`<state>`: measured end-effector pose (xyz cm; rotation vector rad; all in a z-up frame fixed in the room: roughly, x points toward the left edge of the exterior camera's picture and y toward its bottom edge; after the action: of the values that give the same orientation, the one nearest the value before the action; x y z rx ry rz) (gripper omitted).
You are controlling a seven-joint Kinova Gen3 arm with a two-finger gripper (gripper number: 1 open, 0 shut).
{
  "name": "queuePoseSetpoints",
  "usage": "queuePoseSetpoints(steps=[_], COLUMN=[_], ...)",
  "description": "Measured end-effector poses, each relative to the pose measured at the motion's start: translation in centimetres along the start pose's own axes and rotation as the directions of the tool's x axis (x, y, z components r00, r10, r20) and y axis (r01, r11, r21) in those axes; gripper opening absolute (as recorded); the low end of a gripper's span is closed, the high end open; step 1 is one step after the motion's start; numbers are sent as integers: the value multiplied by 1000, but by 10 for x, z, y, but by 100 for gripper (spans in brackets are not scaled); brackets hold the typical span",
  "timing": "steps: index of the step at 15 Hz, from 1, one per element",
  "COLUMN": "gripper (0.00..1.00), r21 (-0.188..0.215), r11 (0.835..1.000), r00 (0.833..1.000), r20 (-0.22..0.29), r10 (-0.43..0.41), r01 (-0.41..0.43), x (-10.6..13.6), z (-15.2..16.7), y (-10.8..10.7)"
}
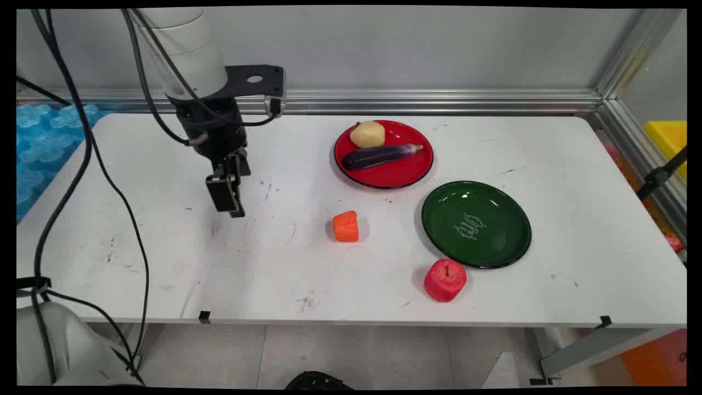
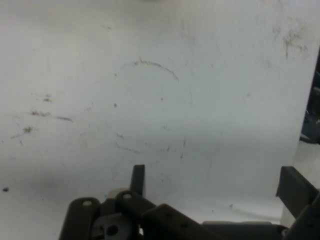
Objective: Pick up the eggplant from the red plate
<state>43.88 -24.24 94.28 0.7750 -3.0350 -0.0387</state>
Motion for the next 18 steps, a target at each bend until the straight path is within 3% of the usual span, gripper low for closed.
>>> queuePoseSetpoints(steps=[6,18], gripper=[100,100], r21=[55,194], r11=[998,981], r00=[998,972], r20=[-66,-234], r10=[-9,20], r01=[13,26], x=[29,121], z=[7,28], y=[-17,-79])
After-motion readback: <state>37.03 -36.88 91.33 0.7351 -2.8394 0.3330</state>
